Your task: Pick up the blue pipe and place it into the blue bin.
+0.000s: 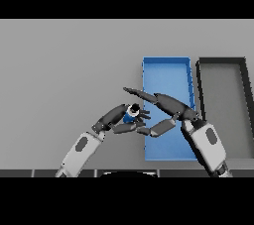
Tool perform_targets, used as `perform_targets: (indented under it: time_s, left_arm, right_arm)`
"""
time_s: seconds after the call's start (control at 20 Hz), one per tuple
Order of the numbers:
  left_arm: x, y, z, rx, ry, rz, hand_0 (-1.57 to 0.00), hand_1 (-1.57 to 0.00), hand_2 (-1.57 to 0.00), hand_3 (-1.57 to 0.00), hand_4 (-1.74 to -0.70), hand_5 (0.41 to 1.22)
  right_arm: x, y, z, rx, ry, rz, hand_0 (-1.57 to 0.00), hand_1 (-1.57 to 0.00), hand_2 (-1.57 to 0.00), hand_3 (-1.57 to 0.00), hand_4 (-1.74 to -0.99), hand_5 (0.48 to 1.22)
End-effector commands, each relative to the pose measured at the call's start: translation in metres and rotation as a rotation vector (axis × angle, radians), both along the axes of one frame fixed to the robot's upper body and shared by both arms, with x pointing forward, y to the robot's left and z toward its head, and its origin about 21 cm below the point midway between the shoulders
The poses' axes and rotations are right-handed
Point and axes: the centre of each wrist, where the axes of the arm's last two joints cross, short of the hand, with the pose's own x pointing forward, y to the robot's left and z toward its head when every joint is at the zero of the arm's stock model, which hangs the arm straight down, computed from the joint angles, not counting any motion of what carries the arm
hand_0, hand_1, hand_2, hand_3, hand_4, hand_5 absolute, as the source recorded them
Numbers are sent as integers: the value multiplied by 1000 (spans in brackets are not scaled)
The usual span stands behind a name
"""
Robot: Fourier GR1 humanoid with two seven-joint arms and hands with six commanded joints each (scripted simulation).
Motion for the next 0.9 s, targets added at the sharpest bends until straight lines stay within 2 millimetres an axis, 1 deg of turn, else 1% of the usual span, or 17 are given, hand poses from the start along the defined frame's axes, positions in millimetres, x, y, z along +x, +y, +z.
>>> perform_targets:
  time_s: [0.0, 0.05, 0.1, 0.15, 0.2, 0.25, 0.35, 0.4, 0.45, 0.5, 0.55, 0.6, 0.65, 0.7, 0.75, 0.8, 0.85]
  left_arm:
    - [-1, 4, -1, -13, 5, -6, -1571, -1571, -1571, -1571, -1465, 1221]
    - [-3, 5, -1, -19, 19, -15, -1571, -1571, -1571, -1571, -1467, 1221]
    - [0, 1, 0, -14, 31, -19, -1571, -1571, -1571, -1571, -1469, 1221]
    - [-1, 0, 0, -8, 30, -15, -1571, -1571, -1571, -1571, -1470, 1221]
    - [-1, 1, 2, -1, 27, -5, -1571, -1571, -1571, -1571, -1470, 1221]
    - [-1, 3, 1, 10, 23, 6, -1571, -1571, -1571, -1571, -1469, 1221]
    - [-1, 3, 2, 12, 8, 4, -1571, -1571, -1571, -1571, -1467, 1221]
    - [-2, 6, -1, 20, 13, 10, -1571, -1571, -1571, -1571, -1465, 1221]
    - [-2, 5, -3, 36, 21, 11, -1571, -1571, -1571, -1571, -1462, 1221]
    - [0, 4, 1, 15, 20, 4, -1571, -1571, -1571, -1571, -1517, 1221]
    - [-1, 3, 0, 45, 44, 8, -1571, -1571, -1571, -1571, -1560, 1221]
    - [-3, 2, -1, 63, 51, 6, -1571, -1571, -1571, -1571, -1595, 1221]
    - [-3, 4, 0, 74, 42, 13, -1571, -1571, -1571, -1571, -1622, 1221]
    - [-1, 4, 2, 73, 49, 25, -1571, -1571, -1571, -1571, -1645, 1221]
    - [0, -1, 1, 54, 57, 21, -1571, -1571, -1571, -1511, -1662, 1221]
    - [-1, 0, 1, 11, 56, 9, -1571, -1571, -1571, -1523, -1677, 1221]
    - [-1, -1, 0, -23, 51, -2, -1571, -1571, -1571, -1532, -1690, 1221]
  right_arm:
    - [1, 5, 4, -10, -13, 19, 1, -2, -52, 1, -1242, 551]
    - [3, 9, 7, -25, -22, 27, -3, -10, -59, 1, -1232, 545]
    - [6, 13, 12, -31, -30, 35, -7, -16, -66, 1, -1223, 540]
    - [7, 19, 13, -45, -30, 53, -11, -20, -71, 1, -1209, 534]
    - [11, 26, 14, -67, -22, 55, -16, -25, -77, 1, -1196, 526]
    - [12, 29, 15, -66, -29, 67, -23, -32, -83, 1, -1186, 521]
    - [17, 37, 16, -87, -20, 85, -34, -55, -110, -7, -1192, 507]
    - [20, 40, 18, -101, -25, 91, -69, -108, -166, -44, -1204, 497]
    - [19, 43, 14, -112, -25, 108, -168, -218, -261, -128, -1233, 487]
    - [22, 49, 15, -112, -29, 124, -323, -362, -377, -242, -1278, 485]
    - [23, 51, 18, -101, -33, 138, -507, -530, -538, -401, -1331, 489]
    - [22, 53, 17, -88, -34, 148, -702, -703, -745, -604, -1406, 500]
    - [23, 54, 16, -89, -36, 146, -876, -877, -910, -762, -1467, 518]
    - [22, 58, 16, -86, -20, 148, -1015, -1015, -1042, -872, -1514, 550]
    - [25, 61, 16, -77, -10, 158, -1126, -1127, -1148, -953, -1551, 596]
    - [25, 61, 12, -70, 5, 158, -1215, -1215, -1233, -1021, -1581, 650]
    - [20, 63, 9, -45, 12, 175, -1286, -1287, -1300, -1102, -1606, 765]
